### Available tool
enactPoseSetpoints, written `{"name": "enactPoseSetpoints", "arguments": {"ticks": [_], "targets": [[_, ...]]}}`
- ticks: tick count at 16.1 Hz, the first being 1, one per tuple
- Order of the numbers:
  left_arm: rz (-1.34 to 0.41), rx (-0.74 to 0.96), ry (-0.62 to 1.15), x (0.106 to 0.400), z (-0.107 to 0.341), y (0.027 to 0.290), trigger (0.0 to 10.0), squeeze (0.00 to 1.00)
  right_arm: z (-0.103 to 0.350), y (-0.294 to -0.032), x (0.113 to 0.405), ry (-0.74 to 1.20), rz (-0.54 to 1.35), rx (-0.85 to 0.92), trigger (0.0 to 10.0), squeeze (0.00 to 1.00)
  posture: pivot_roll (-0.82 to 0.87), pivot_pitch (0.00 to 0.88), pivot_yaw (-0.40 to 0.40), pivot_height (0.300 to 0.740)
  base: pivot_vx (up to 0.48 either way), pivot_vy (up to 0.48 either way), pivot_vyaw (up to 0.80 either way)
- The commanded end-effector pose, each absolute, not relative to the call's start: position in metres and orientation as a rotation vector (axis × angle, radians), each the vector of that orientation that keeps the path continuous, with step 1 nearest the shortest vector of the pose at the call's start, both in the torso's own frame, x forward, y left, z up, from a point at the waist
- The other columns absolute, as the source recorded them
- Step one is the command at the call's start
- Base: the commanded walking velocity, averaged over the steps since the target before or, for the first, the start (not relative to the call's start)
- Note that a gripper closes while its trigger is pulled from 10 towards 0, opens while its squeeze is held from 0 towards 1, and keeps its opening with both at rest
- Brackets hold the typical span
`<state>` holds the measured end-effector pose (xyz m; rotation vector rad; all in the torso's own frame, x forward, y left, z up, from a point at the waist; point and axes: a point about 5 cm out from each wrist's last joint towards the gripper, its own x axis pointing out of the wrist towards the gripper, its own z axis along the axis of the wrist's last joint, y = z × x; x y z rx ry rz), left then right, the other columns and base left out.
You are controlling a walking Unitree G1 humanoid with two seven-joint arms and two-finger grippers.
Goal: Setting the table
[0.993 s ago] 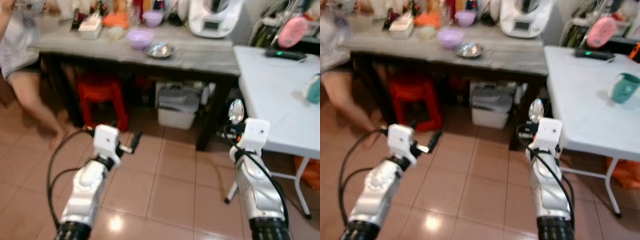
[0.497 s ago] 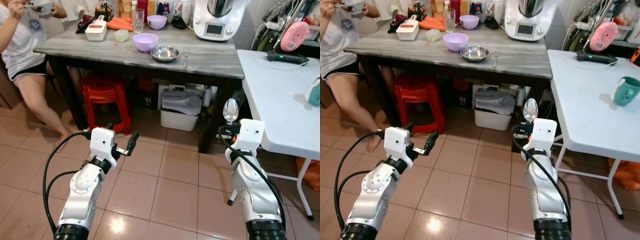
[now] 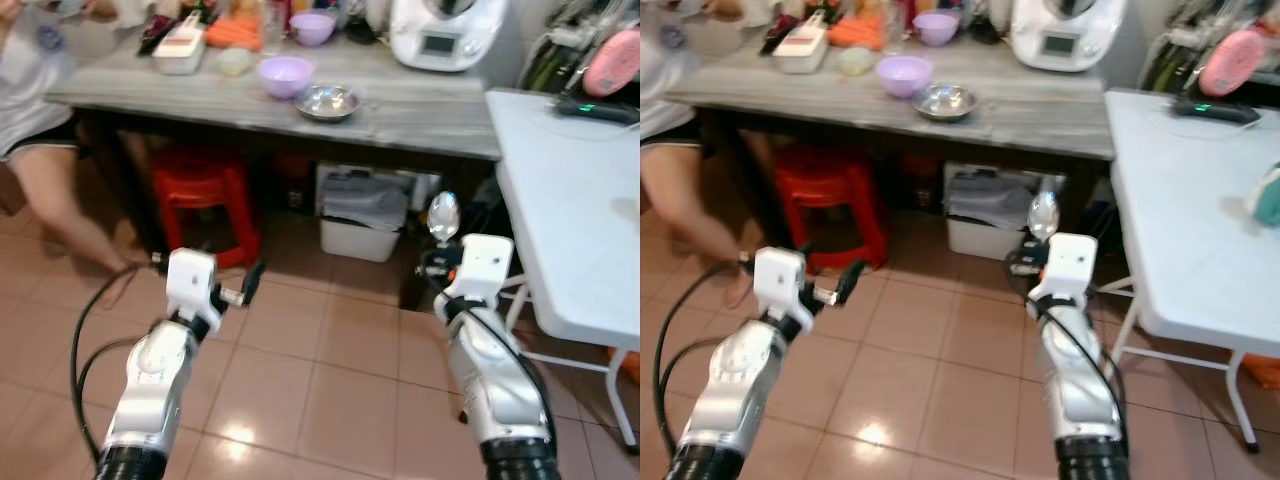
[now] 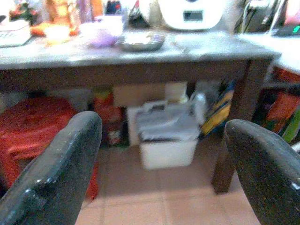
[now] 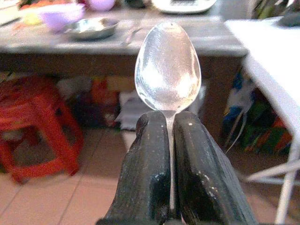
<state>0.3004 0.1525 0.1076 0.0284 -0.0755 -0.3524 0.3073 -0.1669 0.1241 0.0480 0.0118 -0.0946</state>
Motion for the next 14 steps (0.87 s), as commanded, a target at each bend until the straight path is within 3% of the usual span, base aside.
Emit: {"name": "enactPoseSetpoints", "arguments": {"ticks": [1, 4, 13, 14], "targets": [[-0.363, 0.038, -0.065, 0.2968, 0.1049, 0.1539, 10.0, 0.00, 0.1296, -0.1667, 0.3073, -0.014, -0.101, 0.051, 10.0, 0.00, -0.01, 0.034, -0.018, 0.740, 0.386, 0.000, 0.80], [-0.368, 0.036, -0.066, 0.2973, 0.1054, 0.1531, 10.0, 0.00, 0.1293, -0.1667, 0.3070, -0.015, -0.104, 0.053, 10.0, 0.00, -0.01, 0.034, -0.015, 0.740, 0.389, 0.000, 0.66], [-0.384, 0.031, -0.066, 0.2972, 0.1058, 0.1507, 10.0, 0.00, 0.1276, -0.1661, 0.3055, -0.006, -0.111, 0.067, 10.0, 0.00, -0.01, 0.035, -0.012, 0.740, 0.390, 0.000, 0.00], [-0.385, 0.031, -0.066, 0.2970, 0.1057, 0.1505, 10.0, 0.00, 0.1273, -0.1660, 0.3055, -0.004, -0.111, 0.071, 10.0, 0.00, -0.01, 0.035, -0.012, 0.740, 0.390, 0.000, -0.80]]}}
